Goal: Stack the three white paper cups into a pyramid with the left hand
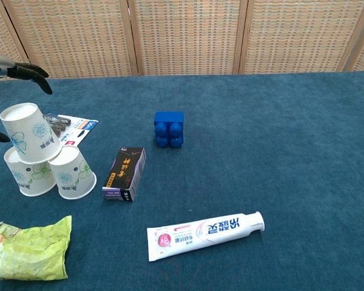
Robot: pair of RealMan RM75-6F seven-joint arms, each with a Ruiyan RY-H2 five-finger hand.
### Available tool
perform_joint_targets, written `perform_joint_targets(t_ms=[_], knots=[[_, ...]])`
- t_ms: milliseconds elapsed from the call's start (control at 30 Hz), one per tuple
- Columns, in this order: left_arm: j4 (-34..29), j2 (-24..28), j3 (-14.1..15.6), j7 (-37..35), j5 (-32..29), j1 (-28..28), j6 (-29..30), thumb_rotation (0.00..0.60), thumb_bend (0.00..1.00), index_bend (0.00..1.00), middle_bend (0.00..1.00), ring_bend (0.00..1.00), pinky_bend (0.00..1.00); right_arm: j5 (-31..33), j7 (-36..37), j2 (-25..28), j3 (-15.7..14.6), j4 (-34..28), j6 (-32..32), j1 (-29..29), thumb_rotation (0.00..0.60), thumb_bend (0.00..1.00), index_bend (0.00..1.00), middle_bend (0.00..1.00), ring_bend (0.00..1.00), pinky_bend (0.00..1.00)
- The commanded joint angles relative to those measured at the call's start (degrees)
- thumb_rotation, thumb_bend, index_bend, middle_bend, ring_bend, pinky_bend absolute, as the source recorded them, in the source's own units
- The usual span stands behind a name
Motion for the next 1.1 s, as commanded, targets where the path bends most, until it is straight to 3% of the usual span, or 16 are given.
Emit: perform_joint_targets(t_ms=[33,167,267,367,467,633,900,1100], knots=[[-1.67,1.93,-0.59,-2.35,1.56,0.63,-0.29,0.6,0.16,0.12,0.0,0.0,0.0,0.09,0.14,0.02,0.06,0.09,0.04,-0.03,0.6,0.0,0.0,0.0,0.0,0.0],[-5.53,6.47,-1.3,-6.09,4.43,1.97,-0.24,0.6,0.16,0.08,0.0,0.0,0.0,0.21,0.31,0.05,0.11,0.18,-0.12,0.02,0.6,0.0,0.0,0.0,0.0,0.0],[-11.4,11.89,-1.52,-11.62,11.39,6.04,3.46,0.6,0.16,0.05,0.0,0.0,0.0,-0.25,0.19,0.01,0.04,0.17,0.23,-0.01,0.6,0.0,0.0,0.0,0.0,0.0],[-11.86,12.08,0.3,-12.63,21.18,11.36,10.58,0.6,0.16,0.01,0.0,0.0,0.0,-0.62,0.15,-0.03,-0.04,0.12,0.53,-0.07,0.6,0.0,0.0,0.0,0.0,0.0],[-9.38,7.68,2.49,-10.26,29.2,16.94,19.34,0.6,0.16,0.0,0.0,0.0,0.0,-0.97,-0.08,-0.07,-0.17,0.29,0.61,-0.03,0.6,0.0,0.0,0.0,0.0,0.0],[0.16,-5.04,5.51,-9.44,38.53,25.95,31.26,0.6,0.16,0.0,0.0,0.0,0.0,-1.7,-1.18,-0.26,-0.55,0.37,0.39,0.2,0.6,0.0,0.0,0.0,0.0,0.0],[10.97,-14.8,6.33,-7.7,40.3,31.72,36.01,0.6,0.16,0.0,0.0,0.0,0.0,-2.98,-3.15,-0.99,-1.01,0.51,0.75,0.38,0.6,0.0,0.0,0.0,0.0,0.0],[16.09,-18.81,6.06,-7.72,40.71,34.34,36.96,0.6,0.16,0.0,0.0,0.0,0.0,-3.27,-5.1,-1.54,-1.25,0.15,0.55,0.57,0.6,0.0,0.0,0.0,0.0,0.0]])
